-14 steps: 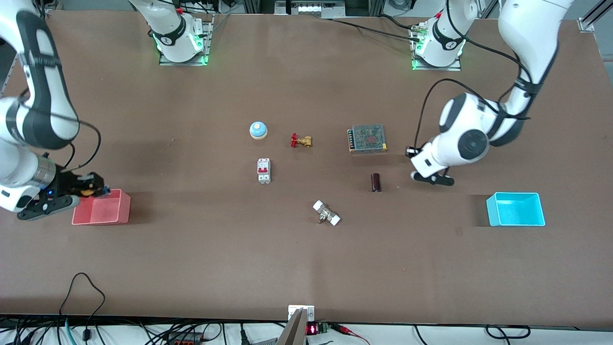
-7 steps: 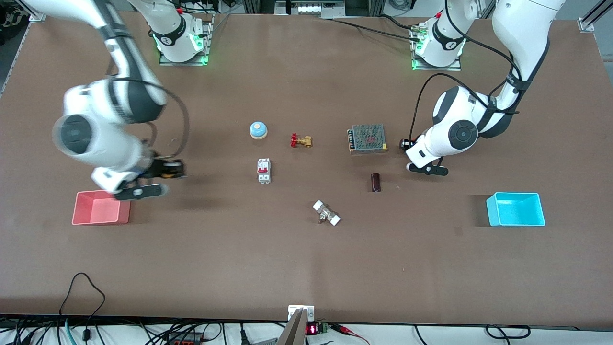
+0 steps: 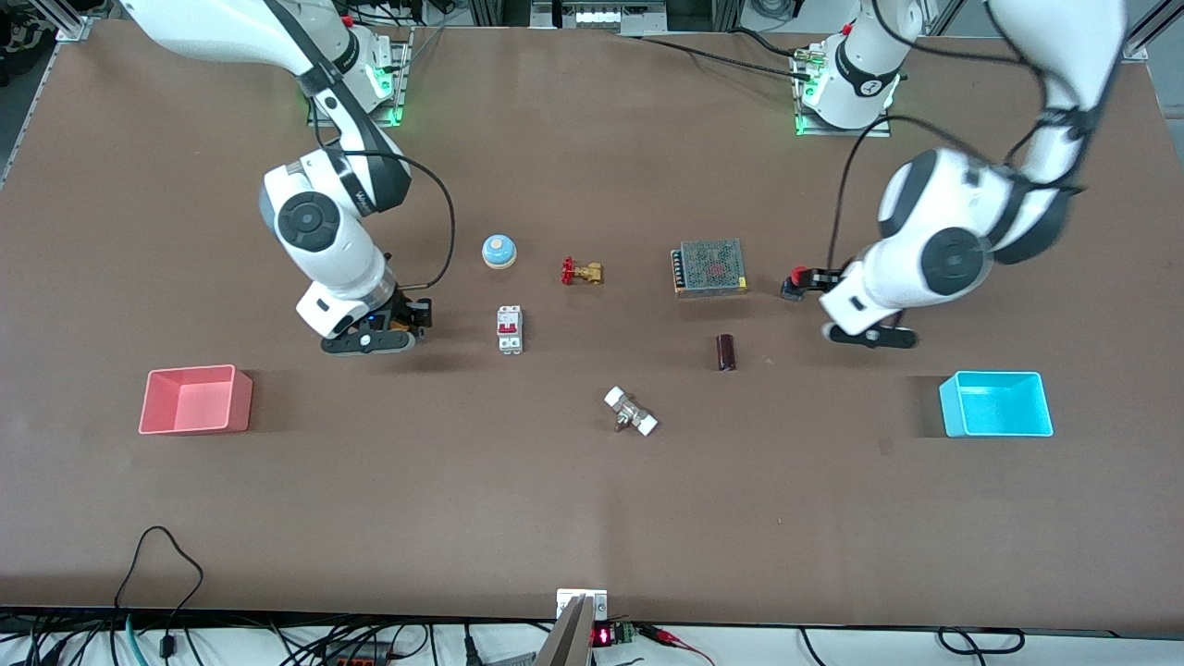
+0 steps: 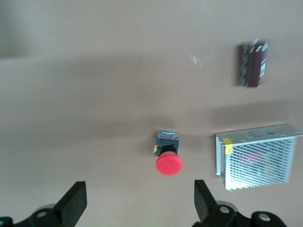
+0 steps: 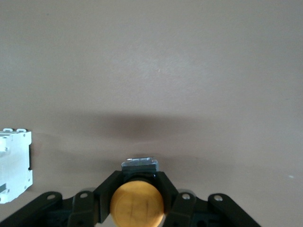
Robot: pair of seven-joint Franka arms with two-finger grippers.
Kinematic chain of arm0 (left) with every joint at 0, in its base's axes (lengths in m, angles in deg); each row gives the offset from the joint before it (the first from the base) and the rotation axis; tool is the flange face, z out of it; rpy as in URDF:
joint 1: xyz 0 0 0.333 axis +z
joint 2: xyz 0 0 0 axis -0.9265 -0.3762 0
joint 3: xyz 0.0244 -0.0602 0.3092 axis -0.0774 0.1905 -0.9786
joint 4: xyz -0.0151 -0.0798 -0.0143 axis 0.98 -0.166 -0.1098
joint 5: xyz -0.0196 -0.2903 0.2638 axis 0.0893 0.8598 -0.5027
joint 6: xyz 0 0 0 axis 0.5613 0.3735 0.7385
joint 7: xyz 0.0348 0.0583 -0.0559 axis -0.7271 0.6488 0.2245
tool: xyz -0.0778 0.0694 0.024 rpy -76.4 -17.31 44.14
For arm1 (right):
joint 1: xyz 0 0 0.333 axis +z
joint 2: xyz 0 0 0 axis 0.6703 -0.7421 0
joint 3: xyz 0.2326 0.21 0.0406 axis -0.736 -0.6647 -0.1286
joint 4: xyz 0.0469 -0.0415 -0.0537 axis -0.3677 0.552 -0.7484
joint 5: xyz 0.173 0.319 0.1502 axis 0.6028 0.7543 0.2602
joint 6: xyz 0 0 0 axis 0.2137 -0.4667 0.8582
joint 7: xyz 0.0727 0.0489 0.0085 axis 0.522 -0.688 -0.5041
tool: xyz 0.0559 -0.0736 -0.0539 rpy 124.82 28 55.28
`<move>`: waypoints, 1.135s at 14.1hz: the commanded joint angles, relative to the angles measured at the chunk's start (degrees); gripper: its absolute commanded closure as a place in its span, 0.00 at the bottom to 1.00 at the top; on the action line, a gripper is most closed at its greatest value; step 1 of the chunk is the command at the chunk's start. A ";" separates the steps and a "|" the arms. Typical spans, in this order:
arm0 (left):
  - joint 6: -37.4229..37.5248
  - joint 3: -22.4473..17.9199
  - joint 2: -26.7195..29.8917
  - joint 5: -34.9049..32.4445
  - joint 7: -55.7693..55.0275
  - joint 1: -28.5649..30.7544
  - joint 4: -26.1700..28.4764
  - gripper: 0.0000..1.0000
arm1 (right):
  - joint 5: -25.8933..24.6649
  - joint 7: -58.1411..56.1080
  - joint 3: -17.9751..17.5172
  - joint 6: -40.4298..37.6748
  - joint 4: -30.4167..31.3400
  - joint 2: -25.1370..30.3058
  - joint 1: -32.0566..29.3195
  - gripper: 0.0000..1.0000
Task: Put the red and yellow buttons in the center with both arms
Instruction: 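Carry the yellow button and the red button toward the table center, then release the red button beside the power supply and lift the left gripper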
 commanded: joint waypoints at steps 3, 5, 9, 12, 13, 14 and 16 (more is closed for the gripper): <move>14.47 0.10 -0.60 -7.95 0.05 0.62 -20.15 0.00 | -2.29 1.24 0.04 6.51 3.21 -0.80 -0.25 0.64; 19.39 0.01 -0.86 -8.04 4.16 0.97 -26.67 0.00 | -2.29 1.32 0.04 6.51 3.04 -1.32 -0.34 0.61; 22.13 0.27 -0.77 -6.99 11.73 5.10 -31.36 0.00 | -2.29 1.32 0.04 6.60 2.86 -1.85 -0.43 0.42; 22.49 -0.08 -1.04 -6.81 12.44 5.63 -31.45 0.00 | -2.29 0.89 -0.04 6.34 1.55 -1.77 -0.43 0.10; 21.27 -1.39 -0.34 -5.07 13.49 5.20 -30.49 0.00 | -1.86 0.36 -0.04 5.47 -0.11 -1.59 -0.43 0.00; 19.96 -4.97 1.32 -3.48 13.76 2.84 -29.35 0.00 | -1.59 0.18 -0.04 2.59 -2.13 -1.16 -0.52 0.00; 16.71 -16.29 5.71 2.39 15.25 -4.18 -24.10 0.00 | -0.72 -0.17 -0.66 -6.71 -8.62 -0.28 -0.69 0.00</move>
